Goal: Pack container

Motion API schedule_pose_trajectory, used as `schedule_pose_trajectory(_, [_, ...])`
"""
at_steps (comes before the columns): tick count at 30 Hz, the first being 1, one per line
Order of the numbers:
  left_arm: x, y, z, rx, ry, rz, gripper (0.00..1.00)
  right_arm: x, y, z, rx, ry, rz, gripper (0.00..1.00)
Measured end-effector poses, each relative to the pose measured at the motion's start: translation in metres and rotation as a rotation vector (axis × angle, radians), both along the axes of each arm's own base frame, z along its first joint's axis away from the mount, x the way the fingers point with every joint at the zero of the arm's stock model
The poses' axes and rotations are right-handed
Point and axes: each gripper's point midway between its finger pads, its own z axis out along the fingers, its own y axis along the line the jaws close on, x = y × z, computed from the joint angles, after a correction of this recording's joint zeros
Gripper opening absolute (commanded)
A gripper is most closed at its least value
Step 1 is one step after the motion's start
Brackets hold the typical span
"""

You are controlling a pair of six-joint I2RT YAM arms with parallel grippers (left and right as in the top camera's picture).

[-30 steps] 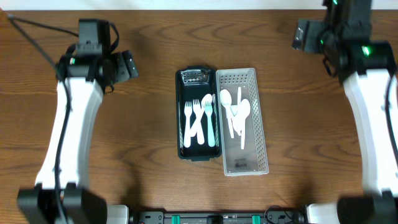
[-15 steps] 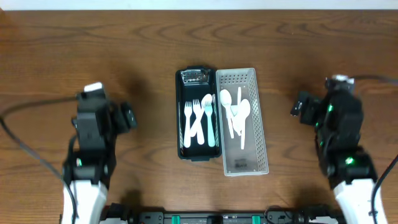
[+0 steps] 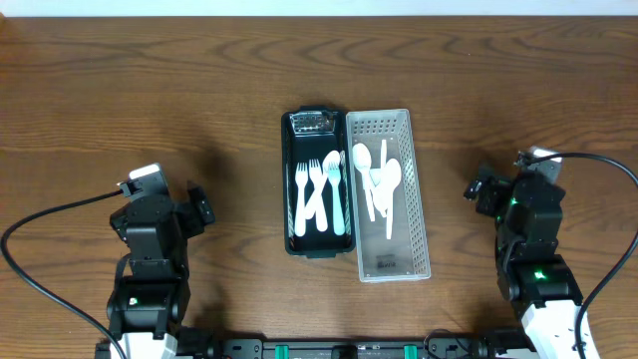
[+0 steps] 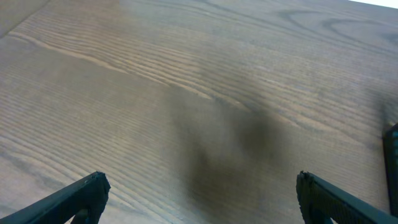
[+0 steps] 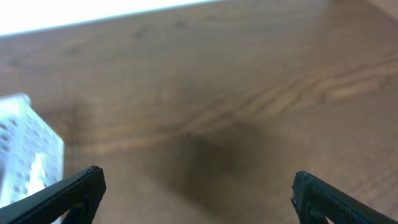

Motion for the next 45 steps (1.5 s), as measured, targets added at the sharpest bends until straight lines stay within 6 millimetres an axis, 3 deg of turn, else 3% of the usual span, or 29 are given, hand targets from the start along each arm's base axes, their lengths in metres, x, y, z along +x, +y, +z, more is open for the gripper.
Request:
schedule_pose_trajectory(16, [0.002,0.000,-0.012,0.002,0.050,0.002,0.98,-0.053,-0.004,-0.057,-0.022,0.320,-0.003,0.99])
schedule_pose_trajectory(20, [0.002,0.000,-0.015,0.002,0.061,0.002,0.98,-0.069,-0.005,-0.043,-0.011,0.277,-0.001,0.99])
schedule_pose_trajectory(25, [0.003,0.000,-0.018,0.002,0.073,0.002,0.98,-0.086,0.004,0.001,0.021,0.038,0.063,0.99])
schedule_pose_trajectory(28, [0.003,0.000,-0.019,0.002,0.080,0.002,0.98,-0.096,0.008,0.013,0.029,-0.100,0.093,0.99])
schedule_pose_trajectory(31, [0.003,0.000,-0.021,0.002,0.087,0.002,0.98,-0.094,0.010,0.012,0.032,-0.203,0.112,0.99])
schedule_pose_trajectory(39, [0.003,0.000,-0.025,0.002,0.103,0.002,0.98,-0.062,0.016,0.015,0.002,-0.431,0.156,0.99])
schedule_pose_trajectory(45, [0.003,0.000,-0.028,0.003,0.115,0.001,0.98,-0.058,0.021,0.007,-0.075,-0.437,0.206,0.99])
